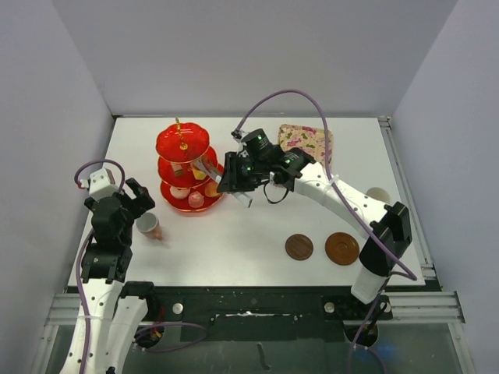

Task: Serve the afternoon tea
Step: Place the desert on the desert table.

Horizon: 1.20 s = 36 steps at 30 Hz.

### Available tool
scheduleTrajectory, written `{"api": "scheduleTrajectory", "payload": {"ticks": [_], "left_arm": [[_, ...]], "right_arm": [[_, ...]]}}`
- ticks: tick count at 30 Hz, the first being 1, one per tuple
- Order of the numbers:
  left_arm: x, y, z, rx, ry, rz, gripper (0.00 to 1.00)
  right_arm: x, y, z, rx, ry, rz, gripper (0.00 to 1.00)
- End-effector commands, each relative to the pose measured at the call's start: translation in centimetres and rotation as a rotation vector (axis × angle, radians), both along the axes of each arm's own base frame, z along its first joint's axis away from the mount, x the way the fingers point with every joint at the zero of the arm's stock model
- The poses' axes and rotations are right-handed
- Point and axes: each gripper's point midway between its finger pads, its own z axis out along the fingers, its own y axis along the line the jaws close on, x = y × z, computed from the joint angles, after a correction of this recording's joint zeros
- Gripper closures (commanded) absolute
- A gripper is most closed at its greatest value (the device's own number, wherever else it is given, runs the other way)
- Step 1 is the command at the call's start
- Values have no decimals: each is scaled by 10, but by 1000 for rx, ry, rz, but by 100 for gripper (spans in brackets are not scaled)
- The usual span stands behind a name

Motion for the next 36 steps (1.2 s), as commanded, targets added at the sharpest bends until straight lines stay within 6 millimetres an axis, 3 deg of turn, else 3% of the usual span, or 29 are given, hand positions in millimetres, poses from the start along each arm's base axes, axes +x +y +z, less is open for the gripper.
{"api": "scheduleTrajectory", "payload": {"ticks": [1,10,20,30,36], "left_arm": [[4,-1,18,-2,-67,-5,19],[5,-2,19,-3,-70,-8,19],[5,-2,19,-3,-70,-8,19],[4,-2,20,-3,-74,-9,18],[4,-1,19,-3,-73,-8,19]], "right_arm": [[9,19,21,80,-42,9,95],[5,26,17,73,-32,56,87],[3,29,23,84,-49,68,71],[12,17,14,8,-56,4,69],[10,23,10,10,-40,39,67]]}}
